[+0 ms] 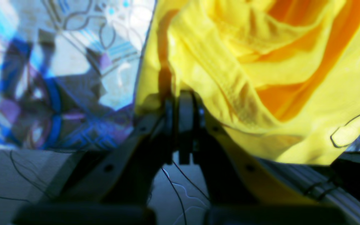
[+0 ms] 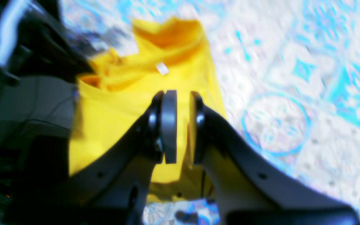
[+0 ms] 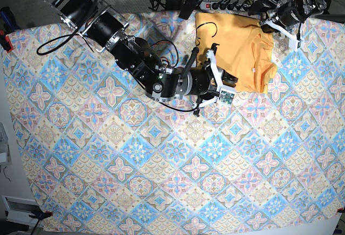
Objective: Fold the T-shirt properly
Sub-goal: 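Pull the shirt with the right gripper to spread it out, then drag the shirt with the right gripper back toward the table center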
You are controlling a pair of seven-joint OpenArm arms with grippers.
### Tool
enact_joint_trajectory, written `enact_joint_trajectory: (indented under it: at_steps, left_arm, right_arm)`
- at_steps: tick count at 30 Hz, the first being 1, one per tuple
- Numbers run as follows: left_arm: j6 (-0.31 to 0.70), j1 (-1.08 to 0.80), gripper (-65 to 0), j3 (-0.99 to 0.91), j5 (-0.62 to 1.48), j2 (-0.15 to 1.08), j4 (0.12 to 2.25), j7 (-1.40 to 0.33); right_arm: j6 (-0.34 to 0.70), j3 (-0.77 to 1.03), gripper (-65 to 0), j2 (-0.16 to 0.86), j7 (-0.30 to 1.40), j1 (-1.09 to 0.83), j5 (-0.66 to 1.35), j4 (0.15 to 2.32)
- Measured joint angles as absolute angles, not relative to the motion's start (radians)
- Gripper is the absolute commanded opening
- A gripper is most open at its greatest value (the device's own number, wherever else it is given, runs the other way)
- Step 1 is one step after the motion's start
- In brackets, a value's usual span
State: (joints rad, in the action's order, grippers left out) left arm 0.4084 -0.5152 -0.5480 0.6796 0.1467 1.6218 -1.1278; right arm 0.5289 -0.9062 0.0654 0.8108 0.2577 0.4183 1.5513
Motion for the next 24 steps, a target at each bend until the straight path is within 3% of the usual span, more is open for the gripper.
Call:
enact_joint_trajectory:
  at_steps: [8,14,20,24]
  left_arm:
    - [0.349,-0.509,-65.0,-0.548,0.688,0.145,1.623,-1.122]
    - [0.283,-0.507,-56.6,-0.643,0.687,0.138,1.623,-1.061]
    - [0.284,-0.507,-51.8,-0.645,0.688,0.139,1.623,-1.063]
    - [0.284,-0.498,-51.2,-0.646,0.688,0.139,1.623,-1.058]
  right_arm:
    - [0.521,-1.008,-57.7,-0.05,0.81,0.309,0.406,1.405]
    - [0.523,-1.113,-57.7,-0.12,0.812,0.34,0.297,1.238]
    - [0.528,-1.155,-57.7,-0.149,0.677,0.335,0.175,1.014]
    - [0.547,-1.14,-57.7,-0.148,0.578,0.349,0.195,0.898]
